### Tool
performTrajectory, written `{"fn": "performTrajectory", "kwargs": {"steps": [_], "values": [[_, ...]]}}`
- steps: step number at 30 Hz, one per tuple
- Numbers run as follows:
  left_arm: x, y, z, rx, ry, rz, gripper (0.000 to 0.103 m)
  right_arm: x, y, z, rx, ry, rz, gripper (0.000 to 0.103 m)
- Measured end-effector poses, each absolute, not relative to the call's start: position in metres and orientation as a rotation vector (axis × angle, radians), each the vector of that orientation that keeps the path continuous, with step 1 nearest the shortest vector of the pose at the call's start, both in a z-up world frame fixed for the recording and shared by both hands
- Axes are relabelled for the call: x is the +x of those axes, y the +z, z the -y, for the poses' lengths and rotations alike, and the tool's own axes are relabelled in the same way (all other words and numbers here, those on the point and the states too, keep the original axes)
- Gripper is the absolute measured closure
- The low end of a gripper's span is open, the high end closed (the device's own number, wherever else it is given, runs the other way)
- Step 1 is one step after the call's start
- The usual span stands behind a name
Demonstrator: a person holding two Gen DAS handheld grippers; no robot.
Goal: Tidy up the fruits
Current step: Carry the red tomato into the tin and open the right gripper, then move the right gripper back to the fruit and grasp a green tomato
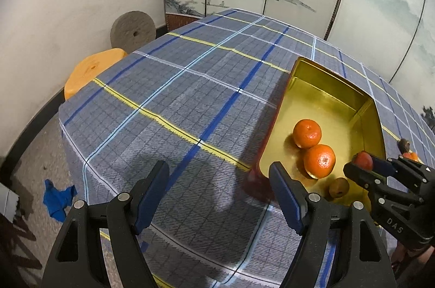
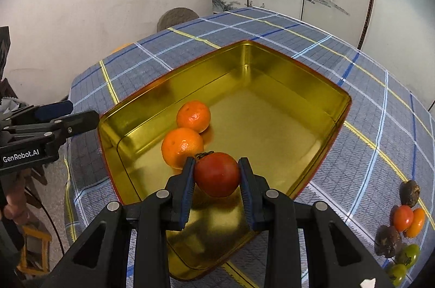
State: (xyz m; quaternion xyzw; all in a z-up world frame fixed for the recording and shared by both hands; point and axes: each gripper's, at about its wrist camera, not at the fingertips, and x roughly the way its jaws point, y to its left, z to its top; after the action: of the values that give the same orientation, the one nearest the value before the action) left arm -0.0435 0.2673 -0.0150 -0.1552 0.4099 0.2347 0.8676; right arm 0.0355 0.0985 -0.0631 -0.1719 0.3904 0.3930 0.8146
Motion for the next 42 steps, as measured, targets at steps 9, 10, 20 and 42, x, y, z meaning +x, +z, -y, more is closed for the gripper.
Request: {"fn": "performTrajectory", "kwargs": {"steps": [9,10,20,42], "values": [[-0.043,-0.016,-0.266,-0.334,0.472,-0.863,0.027,0.033,-0.066,-0.100,-0.381,0.837,-0.831,0.073],[-0.043,-0.016,-0.265,-0.333,0.470,-0.864,0.027,0.033,-0.066,-0.100,-0.381,0.835,-0.830,0.073],[-0.035,-0.014,-0.253,-0.313,0.439,-0.868,0.027,0.029,-0.060,-0.097,-0.346,0.855,-0.828,0.069],[0.006,0.001,-0.163,-0.217,0.212,-0.859,0.027,0.045,-0.041,0.093,-0.192,0.477,-0.826,0.068]]}}
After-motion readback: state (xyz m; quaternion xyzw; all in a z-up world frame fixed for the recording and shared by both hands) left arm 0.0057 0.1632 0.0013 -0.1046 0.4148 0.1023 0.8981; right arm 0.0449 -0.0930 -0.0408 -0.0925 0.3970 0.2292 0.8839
